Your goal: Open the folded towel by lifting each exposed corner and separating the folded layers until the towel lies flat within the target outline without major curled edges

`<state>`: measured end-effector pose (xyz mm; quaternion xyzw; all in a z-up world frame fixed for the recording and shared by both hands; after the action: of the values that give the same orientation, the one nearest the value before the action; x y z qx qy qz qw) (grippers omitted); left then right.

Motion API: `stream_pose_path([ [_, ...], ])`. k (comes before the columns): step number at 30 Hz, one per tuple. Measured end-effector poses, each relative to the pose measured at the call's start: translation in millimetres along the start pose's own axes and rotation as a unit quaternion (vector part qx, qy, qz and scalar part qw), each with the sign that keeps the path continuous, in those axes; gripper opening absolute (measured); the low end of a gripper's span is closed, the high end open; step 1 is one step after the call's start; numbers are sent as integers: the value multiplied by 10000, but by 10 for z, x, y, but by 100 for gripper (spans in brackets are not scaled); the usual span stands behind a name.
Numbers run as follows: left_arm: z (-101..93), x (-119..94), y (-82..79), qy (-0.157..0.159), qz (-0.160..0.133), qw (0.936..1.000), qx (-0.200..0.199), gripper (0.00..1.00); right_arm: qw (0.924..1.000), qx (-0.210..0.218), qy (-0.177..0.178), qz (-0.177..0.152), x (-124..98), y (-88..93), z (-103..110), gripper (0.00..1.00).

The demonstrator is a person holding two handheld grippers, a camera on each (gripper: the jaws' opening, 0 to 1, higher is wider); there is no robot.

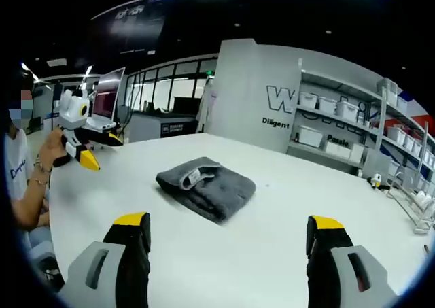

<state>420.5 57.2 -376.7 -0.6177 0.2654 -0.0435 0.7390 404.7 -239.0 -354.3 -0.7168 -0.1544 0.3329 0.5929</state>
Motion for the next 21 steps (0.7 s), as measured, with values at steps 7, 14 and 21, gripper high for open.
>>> stream_pose_path([
  [7,-39,134,-137,78,-101,9999,-117,90,9999,98,-66,-95,167,-84,-14,95],
  [14,-50,262,-252,83,-154,9998,-74,90,9999,115,-2,2,337,-144,-104,95],
  [21,-37,417,-190,64,-132,9998,-118,90,9998,177,55,-45,495,-218,-171,93],
])
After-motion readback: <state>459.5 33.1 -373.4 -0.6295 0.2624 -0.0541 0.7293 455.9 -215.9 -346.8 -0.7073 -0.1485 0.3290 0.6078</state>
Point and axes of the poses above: the point that each gripper's makers call its tool centre point, and the gripper's own axes: x roughly forward along the fingers, z roughly to its left, y roughly out of its underside, the point moved 2 cm from there along -x, roughly backward along the fingers, and after that the axes turned 15 degrees about -y, right-handed, at the moved point
